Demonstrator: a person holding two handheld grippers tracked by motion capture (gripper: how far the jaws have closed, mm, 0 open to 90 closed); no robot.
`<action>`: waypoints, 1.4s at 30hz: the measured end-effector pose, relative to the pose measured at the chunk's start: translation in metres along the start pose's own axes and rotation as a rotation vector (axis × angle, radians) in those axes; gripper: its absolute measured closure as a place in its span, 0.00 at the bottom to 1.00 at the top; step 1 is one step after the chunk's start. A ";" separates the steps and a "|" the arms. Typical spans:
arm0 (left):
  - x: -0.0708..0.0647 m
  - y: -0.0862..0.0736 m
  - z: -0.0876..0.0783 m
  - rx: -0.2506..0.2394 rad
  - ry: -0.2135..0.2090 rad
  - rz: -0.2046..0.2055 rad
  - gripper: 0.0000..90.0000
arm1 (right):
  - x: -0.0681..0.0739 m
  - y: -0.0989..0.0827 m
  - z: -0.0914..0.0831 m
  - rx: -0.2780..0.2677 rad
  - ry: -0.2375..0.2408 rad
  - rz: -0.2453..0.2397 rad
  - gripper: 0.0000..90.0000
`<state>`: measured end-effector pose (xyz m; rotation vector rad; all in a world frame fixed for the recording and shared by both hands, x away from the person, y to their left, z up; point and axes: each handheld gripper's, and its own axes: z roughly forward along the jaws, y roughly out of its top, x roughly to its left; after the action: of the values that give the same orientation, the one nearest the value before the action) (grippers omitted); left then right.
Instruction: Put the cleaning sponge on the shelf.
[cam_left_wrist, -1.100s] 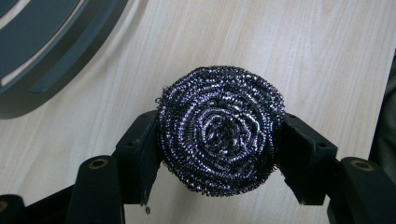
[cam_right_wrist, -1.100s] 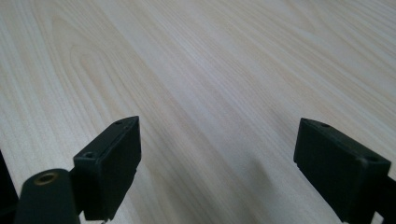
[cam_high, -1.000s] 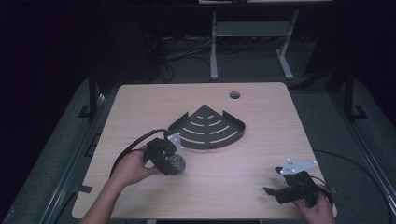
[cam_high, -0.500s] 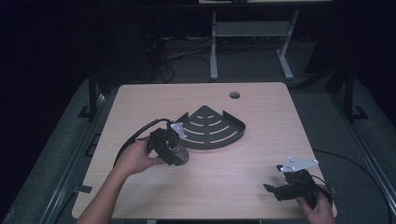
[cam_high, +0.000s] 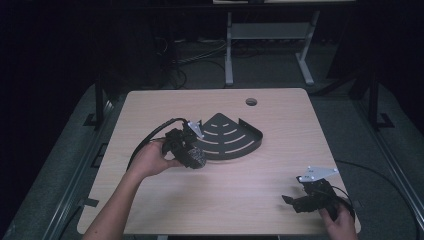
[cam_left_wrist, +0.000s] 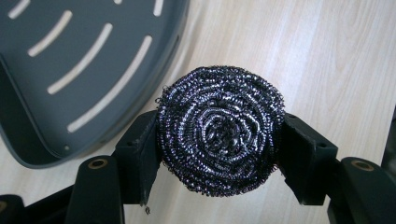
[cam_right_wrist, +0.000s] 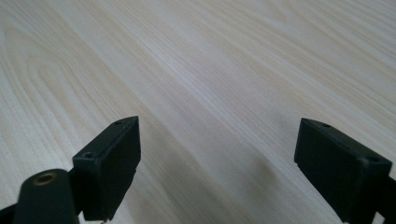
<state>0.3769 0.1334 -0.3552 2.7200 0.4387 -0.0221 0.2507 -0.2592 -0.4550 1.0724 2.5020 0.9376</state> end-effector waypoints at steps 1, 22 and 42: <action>0.001 0.002 -0.001 -0.004 -0.003 -0.005 0.39 | 0.000 0.000 0.000 0.001 0.002 -0.001 0.16; 0.023 0.033 -0.002 0.003 0.005 0.005 0.39 | 0.000 -0.001 -0.002 -0.010 0.009 -0.019 0.16; 0.036 0.051 -0.001 -0.021 0.003 -0.002 0.39 | 0.003 0.000 0.001 0.009 0.024 -0.034 0.16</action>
<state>0.4267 0.1002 -0.3383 2.6997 0.4404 -0.0135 0.2494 -0.2563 -0.4559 1.0238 2.5378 0.9364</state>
